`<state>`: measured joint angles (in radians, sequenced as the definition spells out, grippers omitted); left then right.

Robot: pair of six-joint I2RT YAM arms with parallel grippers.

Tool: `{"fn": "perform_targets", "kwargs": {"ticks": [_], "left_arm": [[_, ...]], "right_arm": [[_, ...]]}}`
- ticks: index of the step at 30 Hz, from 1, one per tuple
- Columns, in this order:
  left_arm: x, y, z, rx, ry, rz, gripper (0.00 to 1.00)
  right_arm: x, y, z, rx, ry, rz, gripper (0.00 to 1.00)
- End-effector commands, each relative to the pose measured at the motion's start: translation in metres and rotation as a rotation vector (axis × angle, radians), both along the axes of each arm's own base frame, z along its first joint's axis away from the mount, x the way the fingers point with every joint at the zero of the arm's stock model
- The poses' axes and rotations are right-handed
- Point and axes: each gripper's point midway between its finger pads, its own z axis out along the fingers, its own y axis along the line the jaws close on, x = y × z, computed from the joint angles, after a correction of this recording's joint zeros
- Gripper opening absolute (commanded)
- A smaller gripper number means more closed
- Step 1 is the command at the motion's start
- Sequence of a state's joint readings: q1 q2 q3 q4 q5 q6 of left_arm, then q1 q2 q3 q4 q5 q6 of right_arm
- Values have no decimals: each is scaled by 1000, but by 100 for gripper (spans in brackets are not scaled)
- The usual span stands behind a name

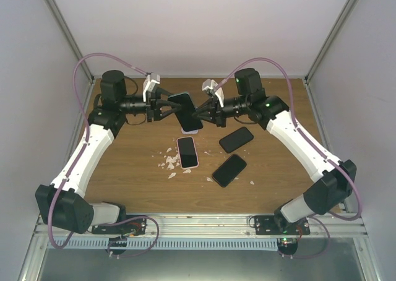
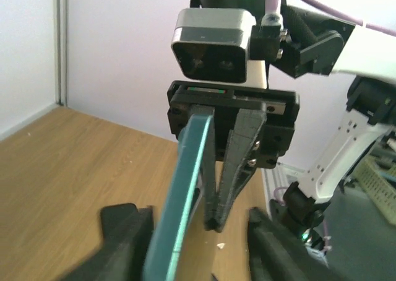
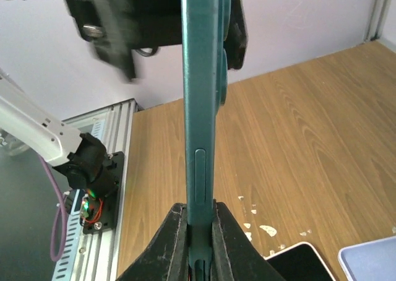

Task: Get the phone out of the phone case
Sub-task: Place the phone at the center of the board.

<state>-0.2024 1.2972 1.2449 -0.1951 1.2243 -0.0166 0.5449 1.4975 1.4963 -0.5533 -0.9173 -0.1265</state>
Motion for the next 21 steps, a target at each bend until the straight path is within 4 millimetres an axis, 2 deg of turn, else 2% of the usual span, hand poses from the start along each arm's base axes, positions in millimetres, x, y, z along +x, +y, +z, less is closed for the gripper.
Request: {"fn": "perform_targets", "kwargs": {"ticks": [1,3,5,10,16,21], "left_arm": [[6,3,12,-7,-46,57,60],[11,5,13,-6,-43,81,81],[17,7,12,-1,-40,110,98],[35,14,6,6,-1,192,99],[63,26,-3,34,74,344,99],[67,30,-8,46,79,379,99]], "right_arm": [[20,-5,7,43,3,-43,1],[27,-11,5,59,19,-64,0],[38,-20,2,79,58,-101,0],[67,-41,-14,112,160,-179,0],[112,-69,-52,128,339,-295,0],[145,-86,-91,107,491,-376,0]]}}
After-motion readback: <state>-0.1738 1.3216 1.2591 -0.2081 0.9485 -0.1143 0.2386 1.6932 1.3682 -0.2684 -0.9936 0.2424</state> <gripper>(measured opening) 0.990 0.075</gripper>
